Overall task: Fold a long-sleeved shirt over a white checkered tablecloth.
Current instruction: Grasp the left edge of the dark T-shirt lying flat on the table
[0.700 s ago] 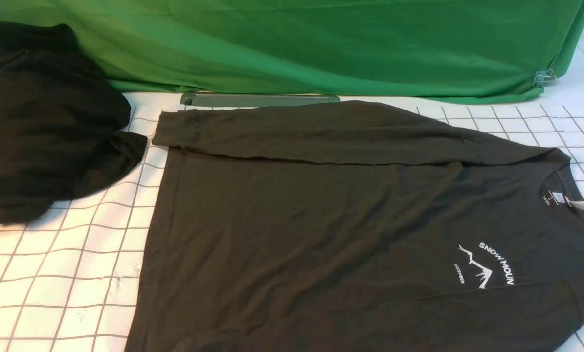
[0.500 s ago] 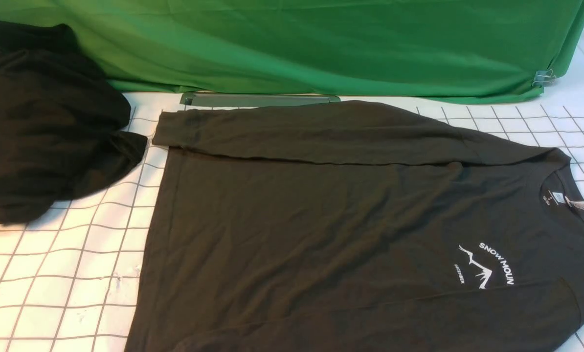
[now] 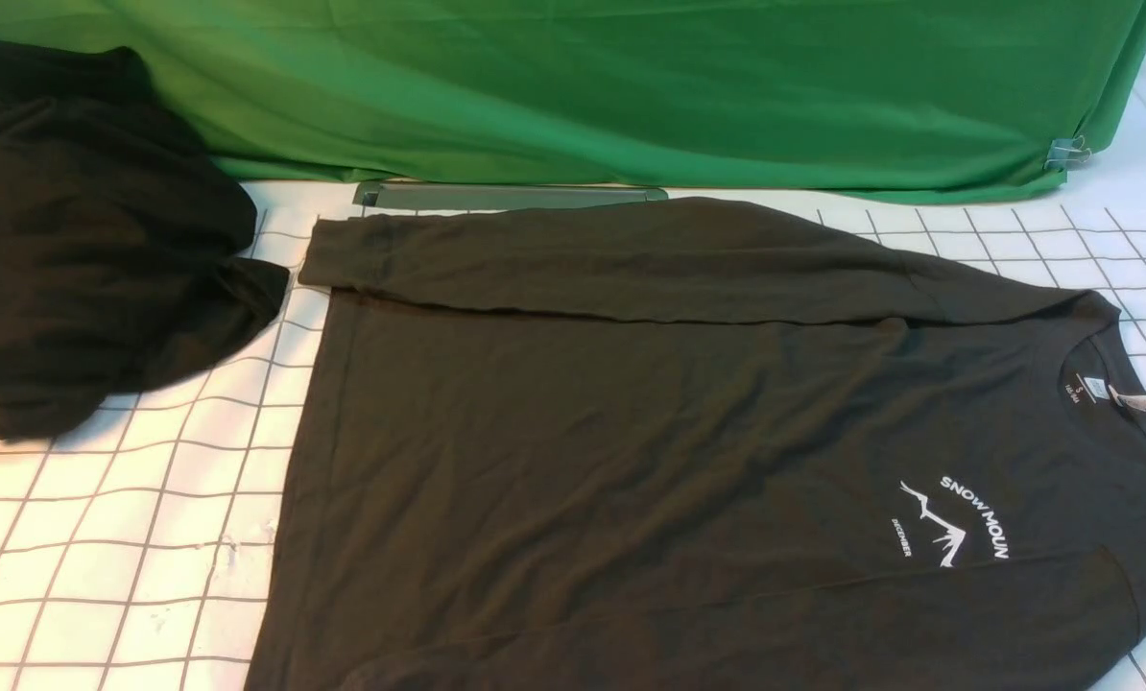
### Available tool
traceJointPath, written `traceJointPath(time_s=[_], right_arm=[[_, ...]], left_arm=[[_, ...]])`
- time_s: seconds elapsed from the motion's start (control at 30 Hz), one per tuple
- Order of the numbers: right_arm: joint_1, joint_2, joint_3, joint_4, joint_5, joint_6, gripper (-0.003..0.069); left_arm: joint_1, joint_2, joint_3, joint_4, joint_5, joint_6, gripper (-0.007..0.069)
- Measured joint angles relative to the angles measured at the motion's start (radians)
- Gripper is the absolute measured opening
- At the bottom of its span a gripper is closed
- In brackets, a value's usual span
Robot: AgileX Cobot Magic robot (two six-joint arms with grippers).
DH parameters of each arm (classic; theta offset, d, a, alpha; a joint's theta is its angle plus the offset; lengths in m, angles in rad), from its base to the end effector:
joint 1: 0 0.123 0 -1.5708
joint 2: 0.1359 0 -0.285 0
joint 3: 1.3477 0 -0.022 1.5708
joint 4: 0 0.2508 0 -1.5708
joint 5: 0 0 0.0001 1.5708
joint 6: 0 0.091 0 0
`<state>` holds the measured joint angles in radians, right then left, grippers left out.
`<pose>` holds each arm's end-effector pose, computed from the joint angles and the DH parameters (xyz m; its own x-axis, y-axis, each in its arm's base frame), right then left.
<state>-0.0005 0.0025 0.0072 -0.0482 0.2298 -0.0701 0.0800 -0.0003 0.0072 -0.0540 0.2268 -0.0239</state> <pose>0.0560 -0.0010 0.1898 -0.1518 -0.1167 -0.9815 -0.0064 0.9931 -0.1171 0.0558 0.0034 0.1902 -0.1396 -0.0879 -0.9863 -0.0788 0.9939 -0.0774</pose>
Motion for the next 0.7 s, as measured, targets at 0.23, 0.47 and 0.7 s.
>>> traceJointPath(time_s=[0.23, 0.47, 0.7], right_arm=[[0.0, 0.0, 0.0, 0.0, 0.0, 0.0, 0.0242], [0.0, 0.0, 0.0, 0.0, 0.0, 0.0, 0.0242], [0.0, 0.0, 0.0, 0.0, -0.001, 0.0, 0.0242]], left_arm=[[0.0, 0.0, 0.0, 0.0, 0.0, 0.0, 0.0003], [0.0, 0.0, 0.0, 0.0, 0.0, 0.0, 0.0003], [0.0, 0.0, 0.0, -0.098, -0.007, -0.04, 0.0003]])
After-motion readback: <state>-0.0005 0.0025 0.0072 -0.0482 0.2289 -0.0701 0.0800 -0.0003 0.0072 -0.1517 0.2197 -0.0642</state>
